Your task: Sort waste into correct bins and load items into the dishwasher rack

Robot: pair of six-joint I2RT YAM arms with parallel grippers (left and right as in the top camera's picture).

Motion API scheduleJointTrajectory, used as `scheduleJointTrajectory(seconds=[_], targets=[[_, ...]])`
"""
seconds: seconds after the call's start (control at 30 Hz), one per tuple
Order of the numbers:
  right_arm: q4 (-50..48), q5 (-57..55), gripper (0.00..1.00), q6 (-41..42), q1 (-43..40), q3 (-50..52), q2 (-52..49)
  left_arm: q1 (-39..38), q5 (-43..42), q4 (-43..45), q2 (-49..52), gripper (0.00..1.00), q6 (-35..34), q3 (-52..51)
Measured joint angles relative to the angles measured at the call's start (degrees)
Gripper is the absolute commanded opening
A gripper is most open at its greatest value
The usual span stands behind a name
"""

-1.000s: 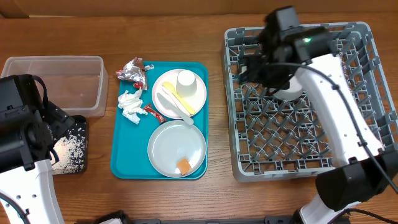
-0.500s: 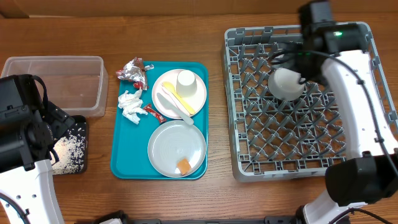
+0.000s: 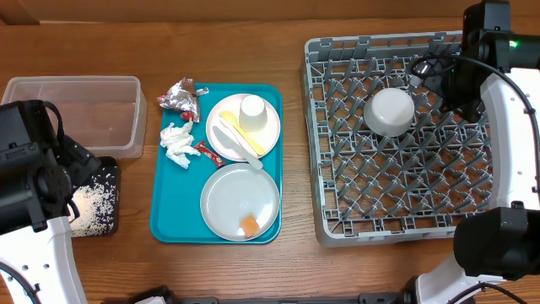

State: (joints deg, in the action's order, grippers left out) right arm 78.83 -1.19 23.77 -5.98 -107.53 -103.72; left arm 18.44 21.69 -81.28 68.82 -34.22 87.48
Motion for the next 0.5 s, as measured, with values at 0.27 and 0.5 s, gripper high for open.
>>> scheduleJointTrajectory(seconds=[0.27,0.5], targets=[[0.0,1.0,1.0,0.0,0.0,0.0,0.0,0.1,-19.3,-3.3,0.0,1.0,-0.8,0.0],[0.0,1.0,1.0,0.0,0.0,0.0,0.0,-0.5,-34.4,-7.6,0.1,1.0,2.0,0.0]])
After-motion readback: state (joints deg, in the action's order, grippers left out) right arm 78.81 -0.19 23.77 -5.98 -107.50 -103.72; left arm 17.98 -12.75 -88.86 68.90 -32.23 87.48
